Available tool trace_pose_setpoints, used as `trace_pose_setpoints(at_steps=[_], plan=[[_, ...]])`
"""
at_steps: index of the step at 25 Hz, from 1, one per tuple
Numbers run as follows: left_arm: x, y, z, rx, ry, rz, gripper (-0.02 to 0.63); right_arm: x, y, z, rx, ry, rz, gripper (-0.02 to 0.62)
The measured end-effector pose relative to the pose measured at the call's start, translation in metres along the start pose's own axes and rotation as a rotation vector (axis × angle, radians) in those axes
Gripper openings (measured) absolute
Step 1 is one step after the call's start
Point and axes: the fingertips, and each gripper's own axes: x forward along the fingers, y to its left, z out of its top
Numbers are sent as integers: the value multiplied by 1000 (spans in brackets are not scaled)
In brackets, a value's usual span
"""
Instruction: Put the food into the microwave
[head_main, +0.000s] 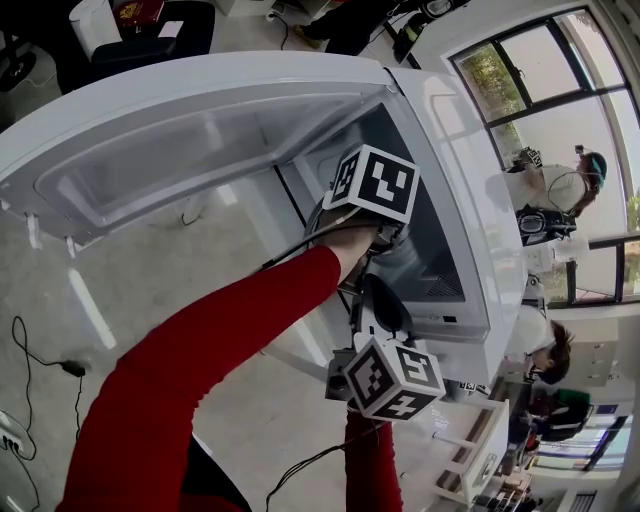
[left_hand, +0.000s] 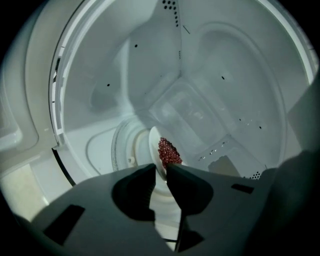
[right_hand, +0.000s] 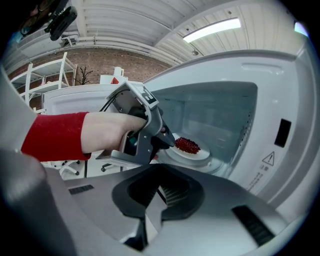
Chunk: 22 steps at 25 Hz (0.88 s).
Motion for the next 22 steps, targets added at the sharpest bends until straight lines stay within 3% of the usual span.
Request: trace_pose_setpoints(at_steps=[13,22], plan=[[2,0,-2,160,2,83,92,-1,0,0,2,5,-7,14],[3,1,-2,207,-38,109,100,-1,-3,-4,6,8,-9,14]])
